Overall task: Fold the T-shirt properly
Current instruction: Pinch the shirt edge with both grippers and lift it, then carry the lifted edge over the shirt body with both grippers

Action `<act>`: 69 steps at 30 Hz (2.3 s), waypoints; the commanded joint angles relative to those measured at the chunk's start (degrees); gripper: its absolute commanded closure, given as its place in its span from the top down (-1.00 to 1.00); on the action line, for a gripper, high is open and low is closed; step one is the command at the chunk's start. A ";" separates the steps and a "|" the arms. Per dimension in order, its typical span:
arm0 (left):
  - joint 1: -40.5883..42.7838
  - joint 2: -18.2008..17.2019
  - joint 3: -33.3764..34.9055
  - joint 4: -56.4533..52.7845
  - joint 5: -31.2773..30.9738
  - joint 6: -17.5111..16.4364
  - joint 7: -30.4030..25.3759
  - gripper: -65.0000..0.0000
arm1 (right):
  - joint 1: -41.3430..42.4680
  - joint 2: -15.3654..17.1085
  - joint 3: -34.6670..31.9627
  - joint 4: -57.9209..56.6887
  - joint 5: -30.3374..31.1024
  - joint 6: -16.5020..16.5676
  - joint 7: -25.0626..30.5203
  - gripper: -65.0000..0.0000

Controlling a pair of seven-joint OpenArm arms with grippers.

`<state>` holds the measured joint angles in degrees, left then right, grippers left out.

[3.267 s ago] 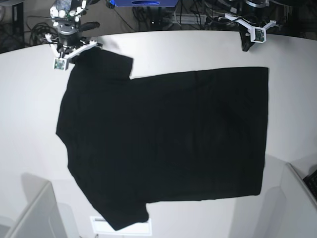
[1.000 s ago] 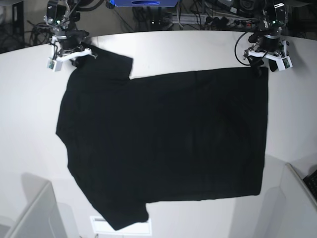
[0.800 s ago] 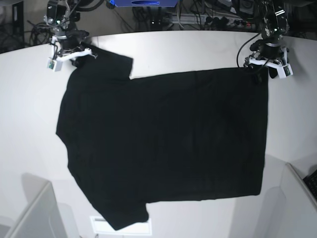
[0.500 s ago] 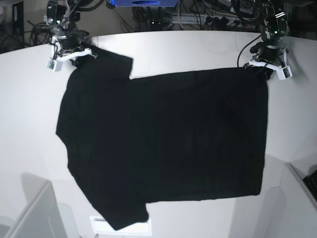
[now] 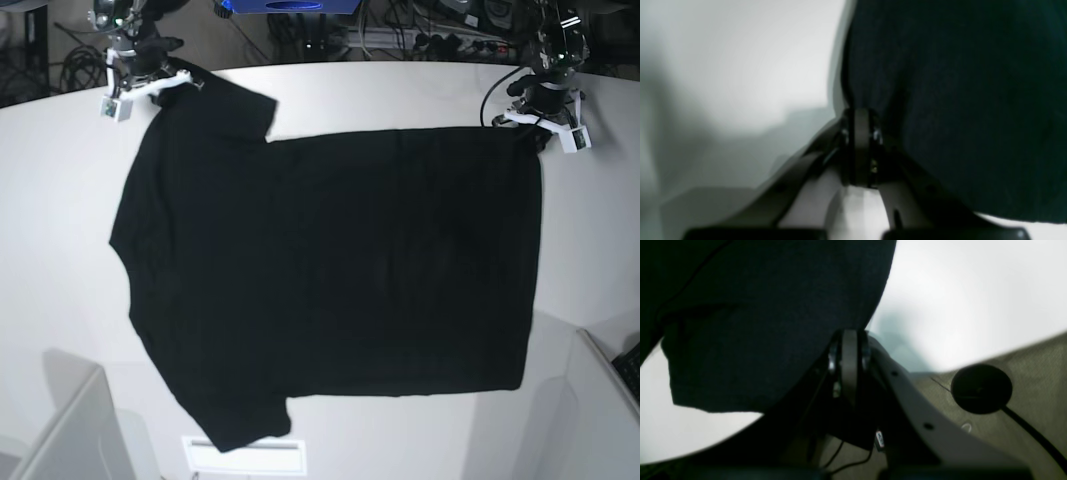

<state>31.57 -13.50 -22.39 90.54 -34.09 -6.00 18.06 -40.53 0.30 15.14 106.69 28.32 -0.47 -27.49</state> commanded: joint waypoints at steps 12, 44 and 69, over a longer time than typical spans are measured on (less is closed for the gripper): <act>8.65 -3.07 -0.16 6.91 0.37 0.24 1.67 -1.00 | -4.96 -0.16 0.20 5.09 0.48 0.07 1.07 -1.00; -2.34 -2.81 -0.16 13.77 0.28 5.08 10.29 -1.00 | 18.78 0.19 0.03 7.72 0.21 0.07 -8.78 -1.00; -11.48 -3.16 -0.07 7.52 0.37 6.66 12.05 -1.00 | 40.31 3.62 -0.23 -6.52 0.04 -0.10 -16.25 -1.00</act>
<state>20.51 -15.90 -22.20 97.27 -33.36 0.86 30.85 -1.41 3.16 14.81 99.44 28.14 -0.67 -45.21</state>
